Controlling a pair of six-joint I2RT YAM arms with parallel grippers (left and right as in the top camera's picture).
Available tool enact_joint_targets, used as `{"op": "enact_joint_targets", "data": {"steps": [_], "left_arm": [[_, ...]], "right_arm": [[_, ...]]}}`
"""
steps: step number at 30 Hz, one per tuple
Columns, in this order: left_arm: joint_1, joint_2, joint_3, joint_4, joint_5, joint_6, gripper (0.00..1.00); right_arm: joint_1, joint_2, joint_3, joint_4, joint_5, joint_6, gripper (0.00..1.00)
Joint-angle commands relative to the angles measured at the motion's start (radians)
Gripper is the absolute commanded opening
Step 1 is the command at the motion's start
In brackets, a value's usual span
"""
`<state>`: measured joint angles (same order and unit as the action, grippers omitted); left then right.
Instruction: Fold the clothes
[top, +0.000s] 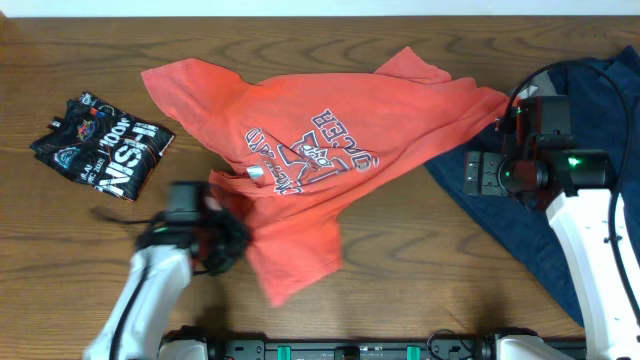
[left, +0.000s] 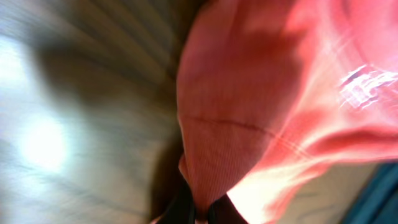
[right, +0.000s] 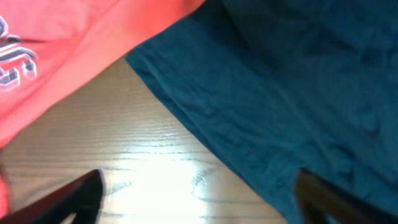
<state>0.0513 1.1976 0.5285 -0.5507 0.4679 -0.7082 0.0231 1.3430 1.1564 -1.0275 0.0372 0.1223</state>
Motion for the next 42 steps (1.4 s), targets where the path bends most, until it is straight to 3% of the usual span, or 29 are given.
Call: {"op": "enact_joint_targets", "data": {"steps": [1,3,5,7,8,15,26,32,35,37,42], "left_arm": [[0.199,-0.1,0.034,-0.065,-0.012,0.159,0.06],[0.317,-0.133,0.034,-0.101,-0.011,0.167,0.06],[0.386,-0.137,0.034,-0.121,-0.007,0.199,0.06],[0.436,-0.131,0.034,-0.139,-0.008,0.246,0.06],[0.456,-0.126,0.034,-0.148,-0.008,0.26,0.06],[0.478,-0.078,0.034,-0.156,-0.008,0.263,0.06],[0.478,-0.047,0.034,-0.156,-0.008,0.263,0.06],[0.478,-0.047,0.034,-0.156,-0.008,0.263,0.06],[0.478,-0.047,0.034,-0.156,-0.008,0.263,0.06],[0.478,-0.047,0.034,-0.156,-0.008,0.263,0.06],[0.478,-0.047,0.034,-0.156,-0.008,0.263,0.06]], "right_arm": [[-0.019,0.059,0.006,-0.006,-0.02,0.004,0.78],[-0.018,0.103,0.006,-0.005,-0.04,0.004,0.49],[-0.015,0.151,0.006,-0.001,-0.056,0.003,0.31],[-0.015,0.203,0.006,0.0,-0.057,0.004,0.04],[-0.015,0.232,0.006,0.002,-0.057,0.004,0.01],[-0.015,0.442,0.006,0.046,-0.104,-0.035,0.01],[-0.068,0.652,0.006,0.404,-0.011,-0.024,0.02],[-0.23,0.665,0.008,0.618,0.113,0.031,0.07],[-0.336,0.665,0.008,0.693,0.135,0.06,0.14],[-0.414,0.665,0.009,0.728,0.142,0.09,0.21],[-0.577,0.665,0.032,0.748,0.08,0.142,0.22]]}}
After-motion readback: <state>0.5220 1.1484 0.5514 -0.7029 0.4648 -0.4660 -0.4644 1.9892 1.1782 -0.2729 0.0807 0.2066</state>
